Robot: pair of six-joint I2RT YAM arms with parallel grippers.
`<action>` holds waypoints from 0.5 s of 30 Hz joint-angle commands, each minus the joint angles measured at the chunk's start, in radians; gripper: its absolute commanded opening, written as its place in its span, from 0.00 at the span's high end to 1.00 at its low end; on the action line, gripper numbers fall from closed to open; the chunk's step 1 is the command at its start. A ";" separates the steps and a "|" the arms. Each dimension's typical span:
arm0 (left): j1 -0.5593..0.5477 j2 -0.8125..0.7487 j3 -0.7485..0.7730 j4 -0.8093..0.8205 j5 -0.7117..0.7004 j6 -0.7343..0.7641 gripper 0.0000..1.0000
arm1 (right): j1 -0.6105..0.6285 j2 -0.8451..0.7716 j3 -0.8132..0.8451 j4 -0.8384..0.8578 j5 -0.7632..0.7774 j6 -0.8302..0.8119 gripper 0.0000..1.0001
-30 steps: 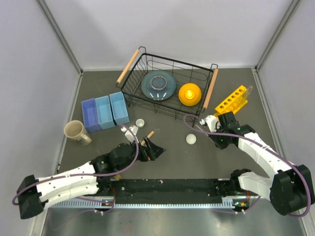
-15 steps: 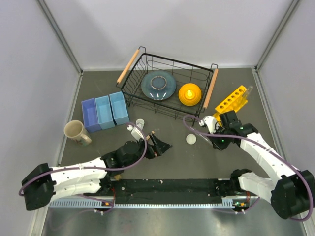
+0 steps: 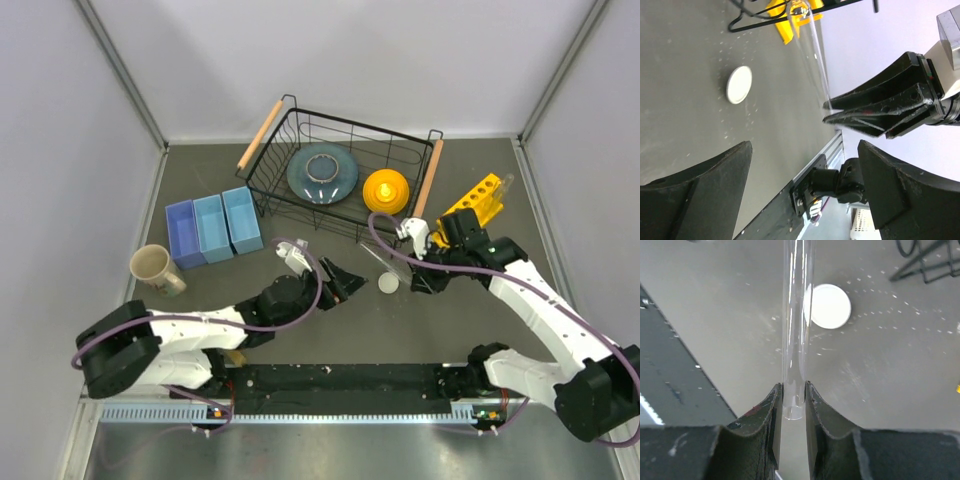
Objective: Organize the chemistry lab equipment
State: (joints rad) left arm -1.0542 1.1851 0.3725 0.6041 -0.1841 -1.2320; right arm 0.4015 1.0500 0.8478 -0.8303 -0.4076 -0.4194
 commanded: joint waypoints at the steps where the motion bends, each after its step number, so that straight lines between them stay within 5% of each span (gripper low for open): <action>1: 0.000 0.112 0.066 0.265 0.011 -0.003 0.10 | 0.034 0.025 0.083 0.008 -0.163 0.100 0.86; 15: 0.000 0.288 0.183 0.323 0.044 -0.043 0.41 | 0.049 0.041 0.099 0.036 -0.284 0.179 0.85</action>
State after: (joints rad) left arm -1.0542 1.4631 0.5083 0.8684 -0.1478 -1.2636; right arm 0.4408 1.0916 0.9138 -0.8268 -0.6392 -0.2676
